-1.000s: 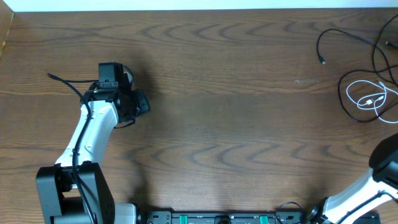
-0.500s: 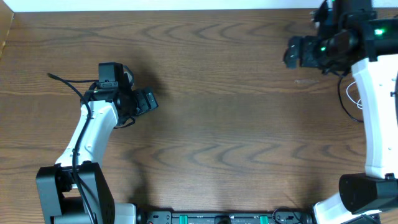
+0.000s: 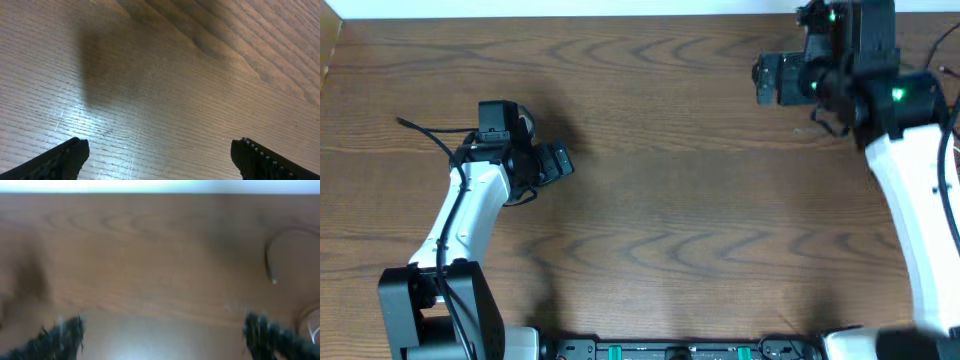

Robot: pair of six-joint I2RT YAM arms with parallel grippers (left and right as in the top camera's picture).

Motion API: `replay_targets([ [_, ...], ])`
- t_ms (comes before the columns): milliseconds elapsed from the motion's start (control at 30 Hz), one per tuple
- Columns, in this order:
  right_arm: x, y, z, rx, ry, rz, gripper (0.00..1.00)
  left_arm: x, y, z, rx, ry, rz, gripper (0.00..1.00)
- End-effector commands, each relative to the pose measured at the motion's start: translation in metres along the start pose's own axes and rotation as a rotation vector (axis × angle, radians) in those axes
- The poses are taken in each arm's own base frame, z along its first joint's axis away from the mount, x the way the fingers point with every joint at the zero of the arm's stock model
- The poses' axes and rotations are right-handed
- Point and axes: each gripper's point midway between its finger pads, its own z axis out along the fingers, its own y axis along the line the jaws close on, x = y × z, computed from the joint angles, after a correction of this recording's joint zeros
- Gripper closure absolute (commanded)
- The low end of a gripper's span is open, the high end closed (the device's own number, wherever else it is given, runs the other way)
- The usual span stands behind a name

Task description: Untangle cables

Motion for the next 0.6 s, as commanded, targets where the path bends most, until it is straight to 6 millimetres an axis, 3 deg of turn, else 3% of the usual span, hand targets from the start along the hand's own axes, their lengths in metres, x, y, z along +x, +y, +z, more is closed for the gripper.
replay_targets([
  [0, 0.004, 0.002, -0.034, -0.010, -0.202, -0.105, 0.01, -0.005, 0.000, -0.003, -0.004, -0.015, 0.001, 0.04],
  [133, 0.043, -0.021, -0.072, 0.013, -0.451, -0.087, 0.01, -0.005, 0.000, -0.003, -0.004, -0.015, 0.001, 0.04],
  [267, 0.113, -0.051, -0.092, 0.079, -0.649, -0.061, 0.01, -0.005, 0.000, -0.003, -0.004, -0.015, 0.001, 0.04],
  [333, 0.144, -0.056, -0.090, 0.087, -0.699, -0.054, 0.01, -0.005, 0.000, -0.003, -0.004, -0.015, 0.001, 0.04],
  [433, 0.174, -0.063, -0.075, 0.086, -0.744, -0.041, 0.01, -0.005, 0.000, -0.003, -0.004, -0.015, 0.001, 0.04],
  [567, 0.201, -0.065, -0.054, 0.064, -0.776, -0.037, 0.01, -0.005, 0.000, -0.003, -0.004, -0.015, 0.001, 0.04],
])
